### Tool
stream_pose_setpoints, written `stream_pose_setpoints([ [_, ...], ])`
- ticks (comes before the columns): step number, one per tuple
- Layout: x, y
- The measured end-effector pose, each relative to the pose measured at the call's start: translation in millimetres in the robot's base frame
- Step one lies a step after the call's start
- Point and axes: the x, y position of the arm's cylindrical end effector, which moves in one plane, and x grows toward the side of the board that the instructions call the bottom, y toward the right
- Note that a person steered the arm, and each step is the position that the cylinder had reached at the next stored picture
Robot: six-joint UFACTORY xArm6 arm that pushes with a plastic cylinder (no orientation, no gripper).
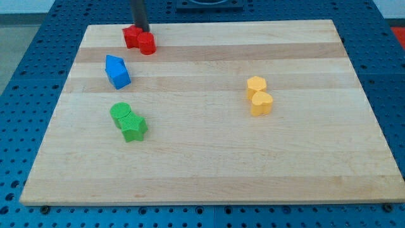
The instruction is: Slightly touch the top of the red star
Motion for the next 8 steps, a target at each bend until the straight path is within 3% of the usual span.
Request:
stream_pose_setpoints([
  [1, 0, -43],
  [5, 17, -12],
  [6, -2, -50],
  [7, 8, -85],
  [8, 36, -83],
])
